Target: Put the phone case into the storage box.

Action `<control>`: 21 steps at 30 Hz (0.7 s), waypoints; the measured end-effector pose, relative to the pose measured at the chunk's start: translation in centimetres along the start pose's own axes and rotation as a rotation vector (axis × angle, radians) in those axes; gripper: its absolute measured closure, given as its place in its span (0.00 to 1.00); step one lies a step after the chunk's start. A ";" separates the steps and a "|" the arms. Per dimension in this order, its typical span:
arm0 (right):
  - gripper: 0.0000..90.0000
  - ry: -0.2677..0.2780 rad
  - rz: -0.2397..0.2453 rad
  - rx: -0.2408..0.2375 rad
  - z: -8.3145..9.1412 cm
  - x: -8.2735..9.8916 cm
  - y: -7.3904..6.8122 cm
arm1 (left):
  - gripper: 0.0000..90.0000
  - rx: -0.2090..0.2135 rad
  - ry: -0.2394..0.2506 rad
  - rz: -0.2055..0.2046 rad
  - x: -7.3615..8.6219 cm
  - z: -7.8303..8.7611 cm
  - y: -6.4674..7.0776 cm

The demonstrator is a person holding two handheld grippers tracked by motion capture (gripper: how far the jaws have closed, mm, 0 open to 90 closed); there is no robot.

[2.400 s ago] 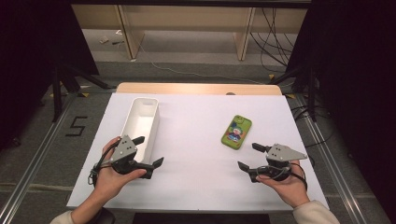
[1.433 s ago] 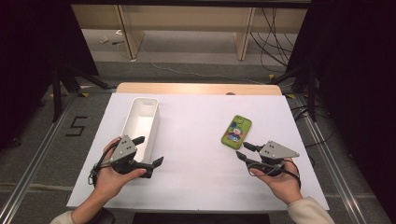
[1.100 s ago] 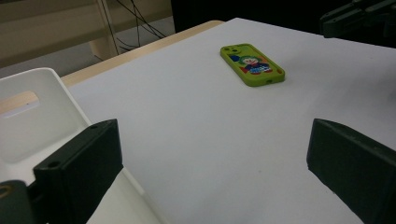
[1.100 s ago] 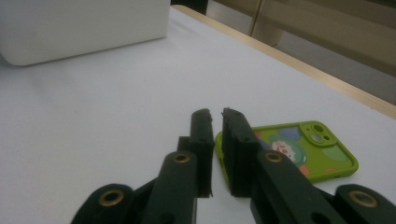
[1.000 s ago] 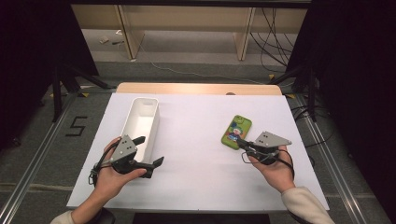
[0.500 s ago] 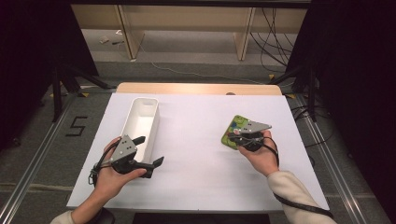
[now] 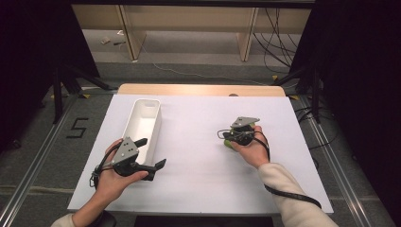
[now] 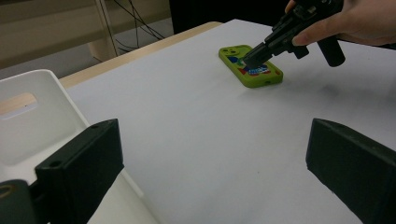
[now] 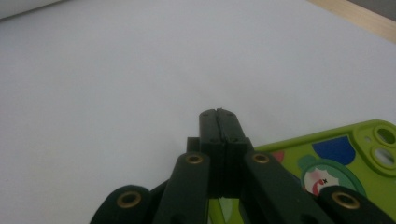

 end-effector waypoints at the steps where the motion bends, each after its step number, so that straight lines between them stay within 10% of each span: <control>1: 1.00 -0.005 0.001 0.002 -0.2 0.0 0.0 | 0.03 0.000 -0.001 0.000 0.0 0.0 0.0; 21: 1.00 -0.091 0.024 0.032 -2.6 0.5 0.3 | 0.03 0.006 0.000 -0.003 0.0 0.0 0.1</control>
Point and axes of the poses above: each handheld gripper's, and its own axes: z roughly backward along the jaws, x roughly out of its underside, y roughly to its right, the point moved 8 cm from there along -z, roughly forward along the jaws, and after that the axes turned 2 degrees about -x, right-handed, at the moved point
